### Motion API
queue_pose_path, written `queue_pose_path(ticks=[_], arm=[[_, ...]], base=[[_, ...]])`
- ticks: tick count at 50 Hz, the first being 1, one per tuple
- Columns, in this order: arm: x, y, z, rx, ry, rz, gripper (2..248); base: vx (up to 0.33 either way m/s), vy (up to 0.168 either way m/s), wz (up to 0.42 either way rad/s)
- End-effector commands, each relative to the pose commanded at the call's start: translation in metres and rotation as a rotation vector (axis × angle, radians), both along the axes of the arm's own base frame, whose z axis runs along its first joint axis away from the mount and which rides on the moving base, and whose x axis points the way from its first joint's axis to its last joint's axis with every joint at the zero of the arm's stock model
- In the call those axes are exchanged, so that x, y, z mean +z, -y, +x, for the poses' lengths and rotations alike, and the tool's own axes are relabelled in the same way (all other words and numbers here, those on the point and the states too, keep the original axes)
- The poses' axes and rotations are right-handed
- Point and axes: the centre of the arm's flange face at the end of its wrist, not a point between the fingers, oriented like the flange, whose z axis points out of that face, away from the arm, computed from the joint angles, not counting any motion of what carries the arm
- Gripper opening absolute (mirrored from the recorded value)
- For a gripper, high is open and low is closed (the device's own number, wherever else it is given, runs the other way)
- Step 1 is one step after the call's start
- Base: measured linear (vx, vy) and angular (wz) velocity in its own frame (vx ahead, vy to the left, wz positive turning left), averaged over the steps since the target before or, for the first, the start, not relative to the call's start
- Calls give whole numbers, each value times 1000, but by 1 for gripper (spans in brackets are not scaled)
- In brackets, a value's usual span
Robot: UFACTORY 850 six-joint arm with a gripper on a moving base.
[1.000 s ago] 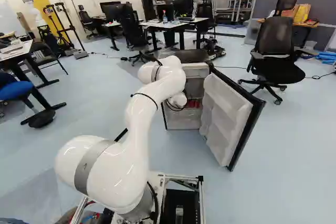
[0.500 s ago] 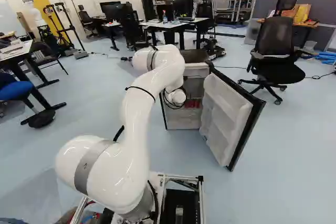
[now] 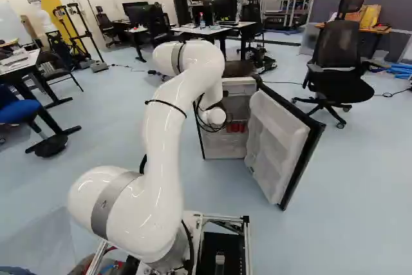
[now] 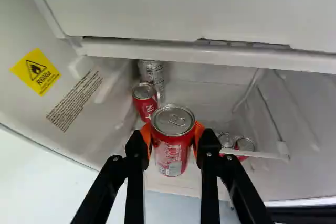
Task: Grab a drink from the fridge
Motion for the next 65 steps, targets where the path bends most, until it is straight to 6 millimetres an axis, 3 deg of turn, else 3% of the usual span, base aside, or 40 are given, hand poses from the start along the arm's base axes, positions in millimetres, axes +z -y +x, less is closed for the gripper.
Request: queue_pose_path(ticks=[65], arm=[[109, -16, -129, -22, -57, 13, 98]], base=[[0, 0, 0]])
